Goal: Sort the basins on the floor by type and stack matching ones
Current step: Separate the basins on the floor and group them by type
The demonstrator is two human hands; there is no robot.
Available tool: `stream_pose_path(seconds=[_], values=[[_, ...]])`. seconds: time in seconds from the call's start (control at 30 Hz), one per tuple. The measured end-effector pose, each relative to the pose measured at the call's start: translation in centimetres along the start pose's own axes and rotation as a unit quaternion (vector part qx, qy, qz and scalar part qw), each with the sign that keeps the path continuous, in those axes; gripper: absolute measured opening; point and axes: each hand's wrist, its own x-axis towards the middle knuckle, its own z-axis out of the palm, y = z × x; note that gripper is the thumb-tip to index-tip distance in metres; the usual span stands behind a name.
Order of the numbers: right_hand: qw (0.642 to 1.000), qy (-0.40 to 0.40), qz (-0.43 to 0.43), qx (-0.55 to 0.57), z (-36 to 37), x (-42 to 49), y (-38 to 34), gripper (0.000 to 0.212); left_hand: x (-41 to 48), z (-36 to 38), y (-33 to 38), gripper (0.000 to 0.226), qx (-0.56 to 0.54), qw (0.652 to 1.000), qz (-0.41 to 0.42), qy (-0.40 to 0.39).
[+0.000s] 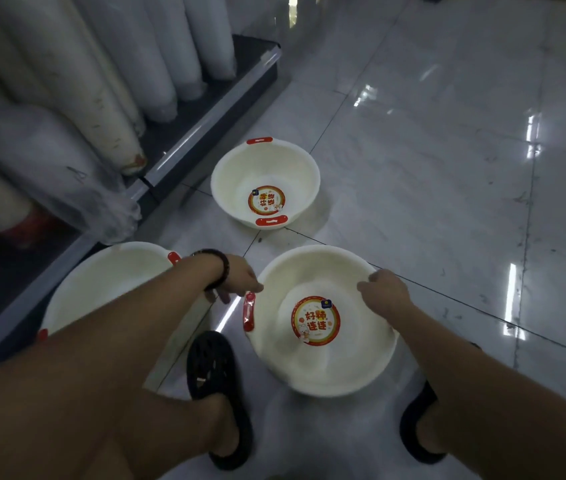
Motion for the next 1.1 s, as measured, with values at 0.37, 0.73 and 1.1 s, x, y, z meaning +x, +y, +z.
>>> stream_pose_path(seconds=[0.37,0.73,1.1], values=[[0.909,-0.17,0.092,0.369,3.2,6.9,-16.0,0.032,-4.5,-8.5,-0.2,0.027,-0.087,0.956,0.187,0.21],[0.793,-0.204,0.158,0.552,10.4,16.5,-20.0,0.066,0.5,-9.7,-0.5,0.027,-0.095,0.967,0.146,0.184],[0.757,-0.109,0.181,0.618,9.9,10.2,-22.8,0.031,0.4,-10.0,-2.5,0.062,-0.289,0.955,-0.038,0.059]])
